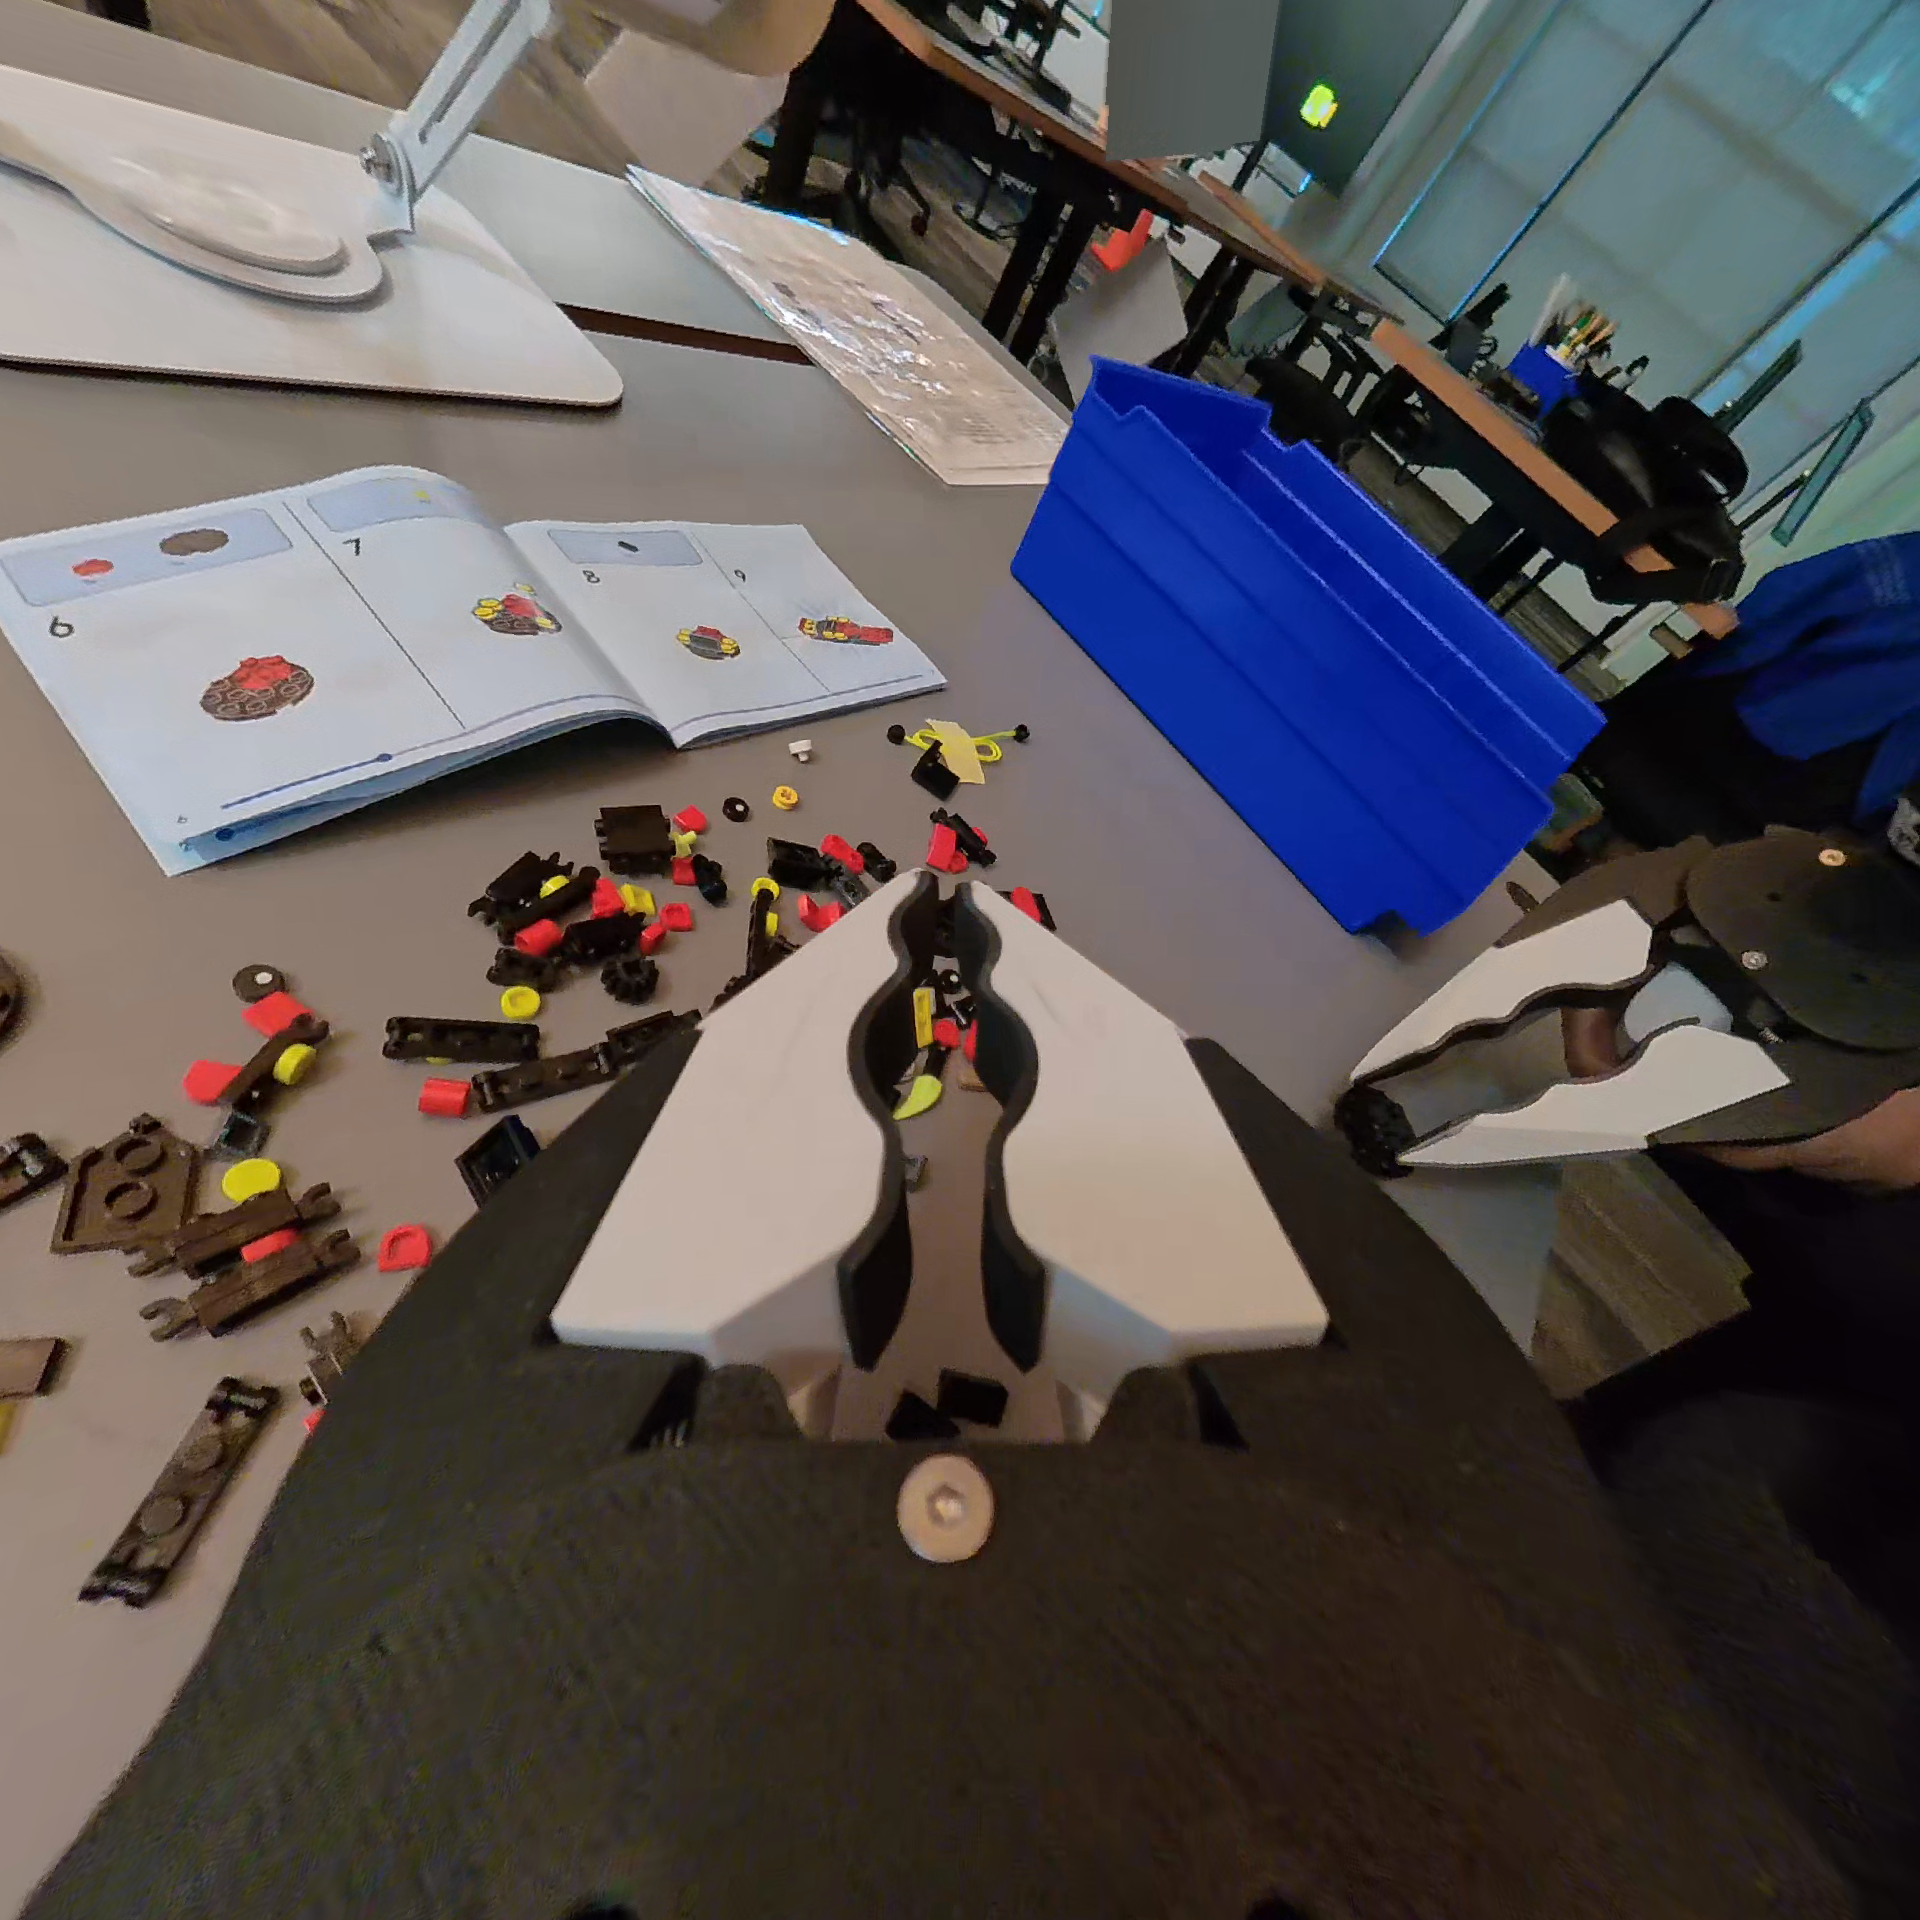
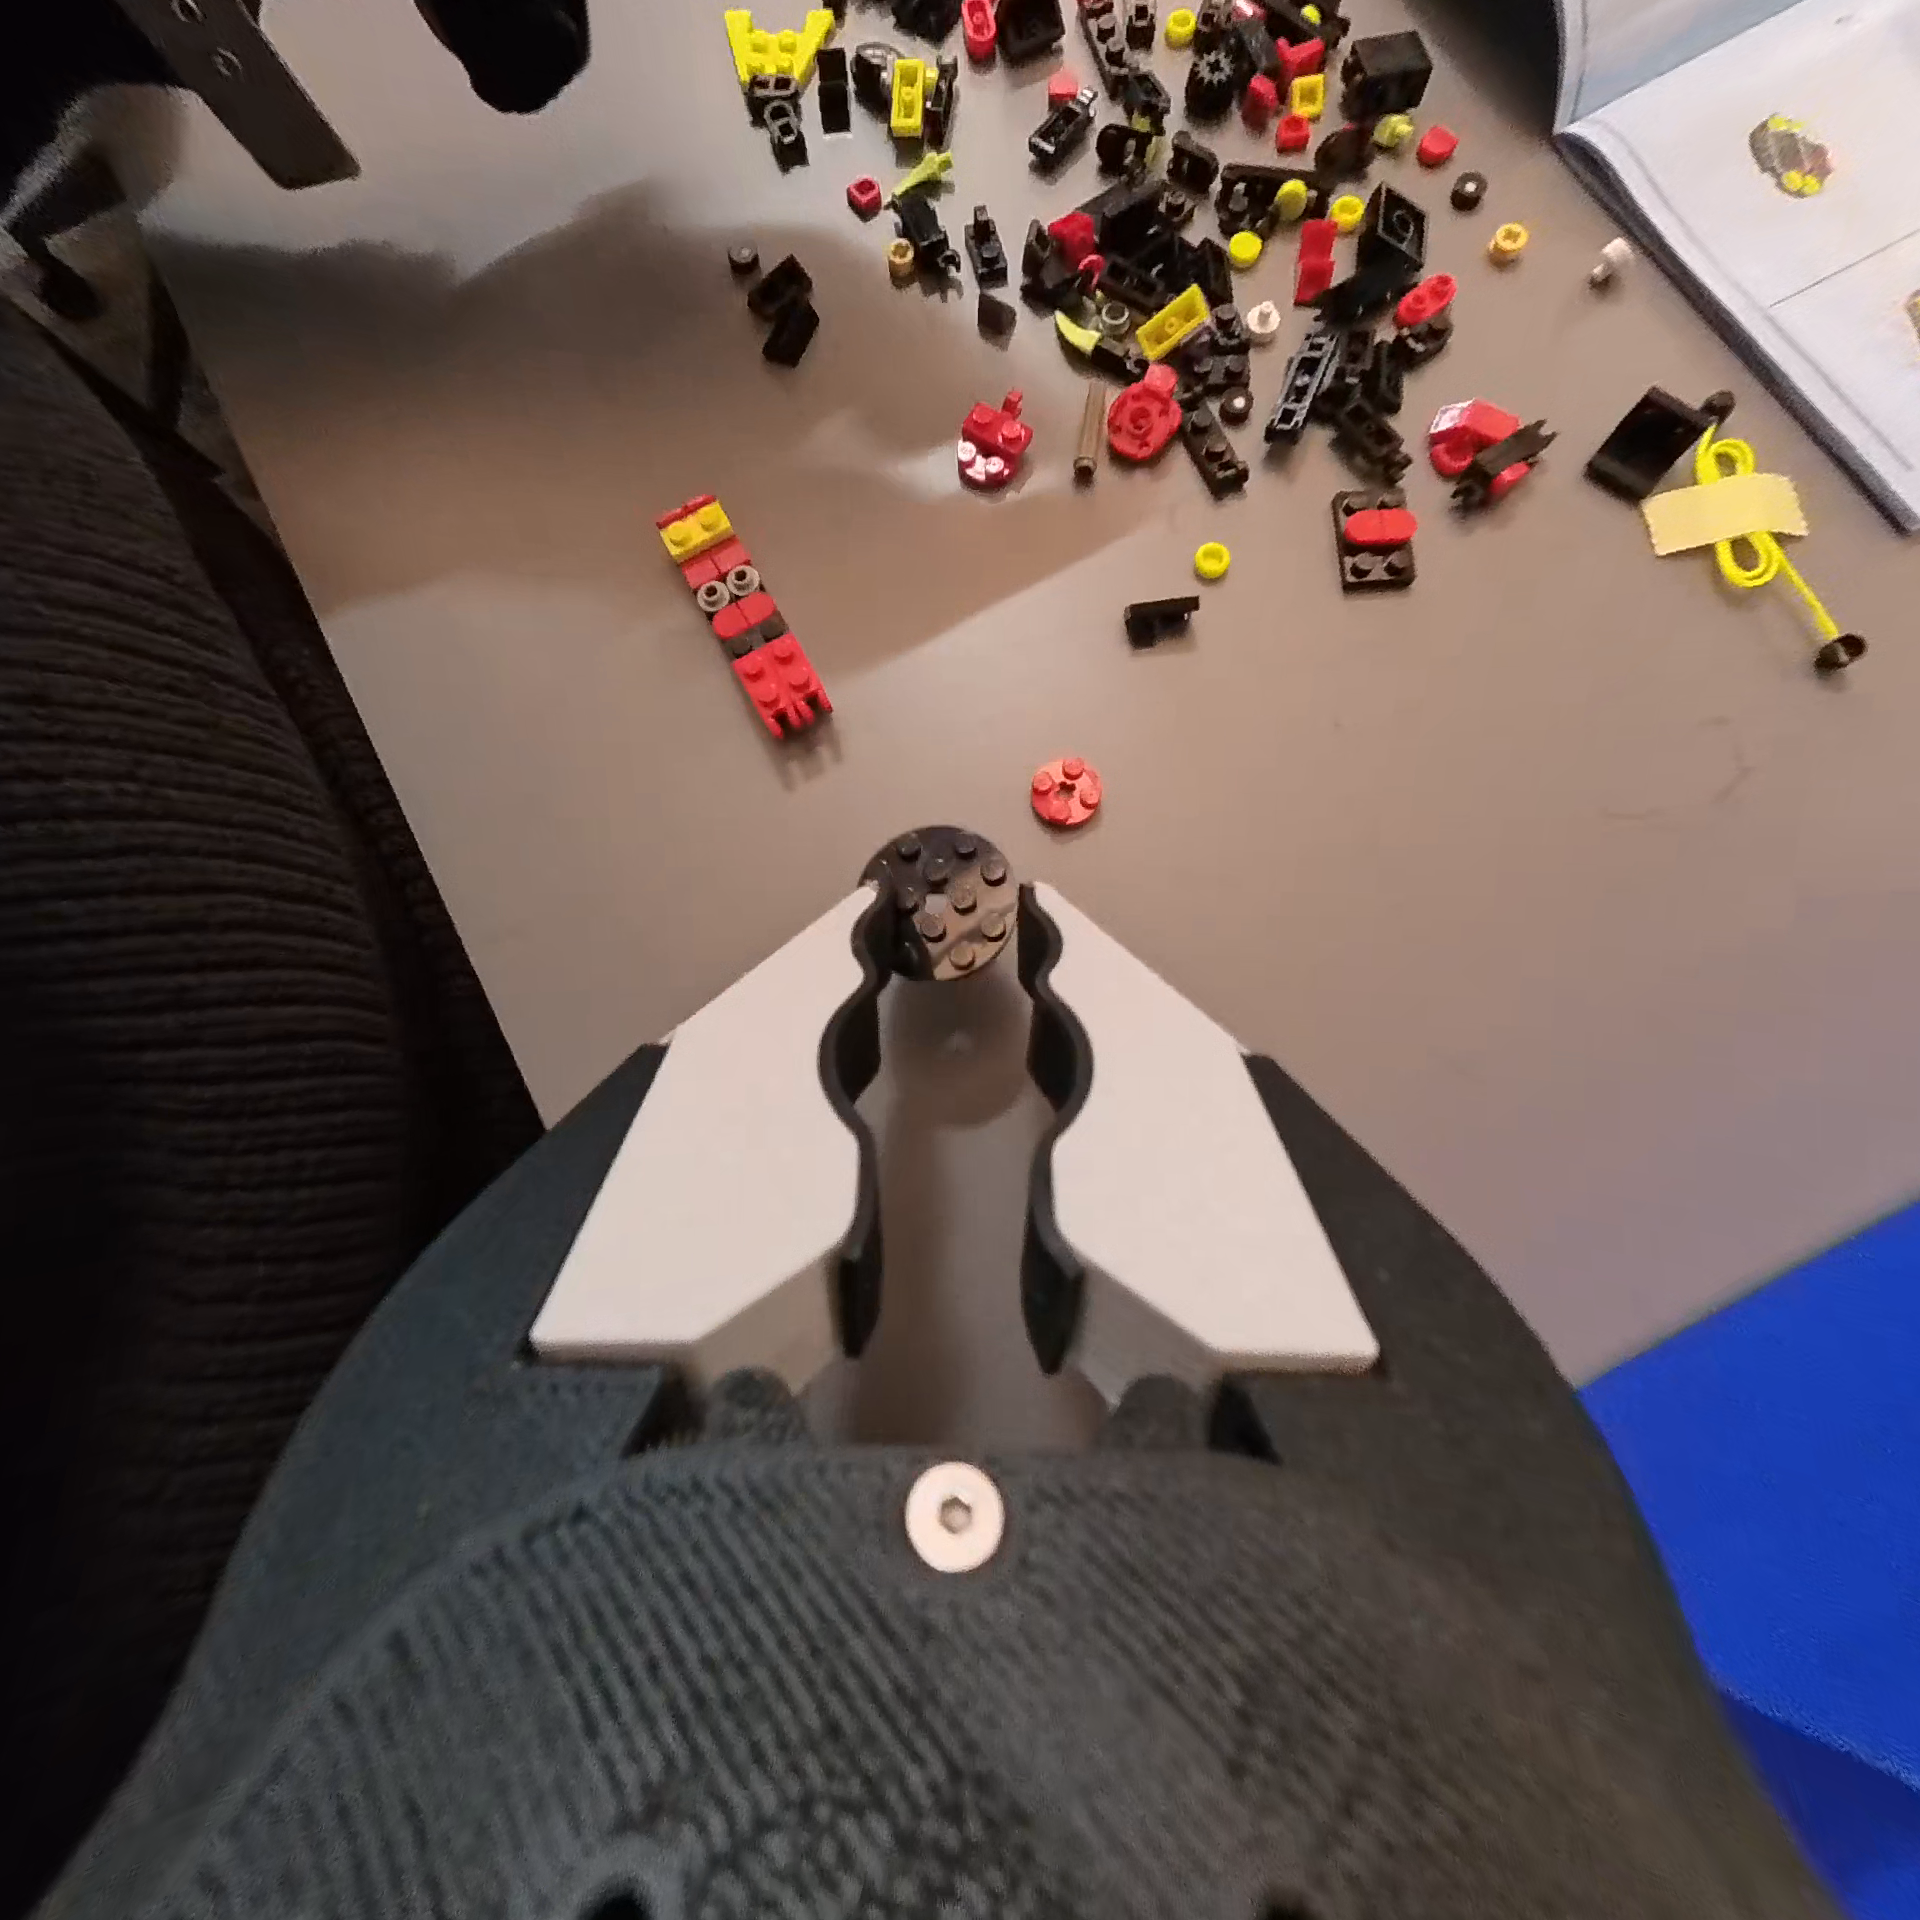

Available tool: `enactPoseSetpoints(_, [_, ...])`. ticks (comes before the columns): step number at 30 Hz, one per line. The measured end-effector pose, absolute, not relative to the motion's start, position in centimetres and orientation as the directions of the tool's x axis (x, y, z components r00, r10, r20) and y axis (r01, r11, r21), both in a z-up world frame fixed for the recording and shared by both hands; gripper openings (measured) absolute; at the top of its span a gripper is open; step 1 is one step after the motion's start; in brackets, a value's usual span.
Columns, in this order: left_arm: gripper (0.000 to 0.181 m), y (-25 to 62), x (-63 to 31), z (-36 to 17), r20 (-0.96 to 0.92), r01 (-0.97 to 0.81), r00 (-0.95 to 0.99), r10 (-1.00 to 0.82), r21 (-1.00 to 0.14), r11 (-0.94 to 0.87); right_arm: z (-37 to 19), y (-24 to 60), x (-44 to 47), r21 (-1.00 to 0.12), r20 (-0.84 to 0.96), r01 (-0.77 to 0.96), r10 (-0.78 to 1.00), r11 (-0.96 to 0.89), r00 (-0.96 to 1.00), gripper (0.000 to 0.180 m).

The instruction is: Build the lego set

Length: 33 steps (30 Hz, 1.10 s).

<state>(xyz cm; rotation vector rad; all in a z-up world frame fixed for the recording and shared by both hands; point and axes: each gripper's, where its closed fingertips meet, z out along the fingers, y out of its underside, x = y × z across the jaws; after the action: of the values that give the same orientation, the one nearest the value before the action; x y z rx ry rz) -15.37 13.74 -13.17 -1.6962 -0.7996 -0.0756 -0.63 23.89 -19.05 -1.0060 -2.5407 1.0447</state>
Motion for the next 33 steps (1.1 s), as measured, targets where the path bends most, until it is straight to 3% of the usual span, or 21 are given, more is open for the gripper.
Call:
enactPoseSetpoints(16, [0.0, 13.1, -16.1, -13.6, 0.466, 0.553, 0.758, 0.455, -0.83, -0.07, -21.4, 25.3, -1.3, -0.564, -0.083, 0.645, 0.742, 0.516, -0.665, 0.022])
enactPoseSetpoints(27, [0.0, 13.3, -16.1, -13.6, 0.49, 0.571, 0.75, 0.445, -0.819, -0.061, -18.4, 24.2, -3.0, -0.729, -0.142, 0.58, 0.748, 0.363, -0.648, 0.023])
enactPoseSetpoints(33, [0.0, 13.4, -16.0, -13.8, 0.496, 0.578, 0.747, 0.442, -0.813, -0.065, -19.9, 23.3, -4.0, -0.687, -0.062, 0.574, 0.751, 0.446, -0.658, 0.023])
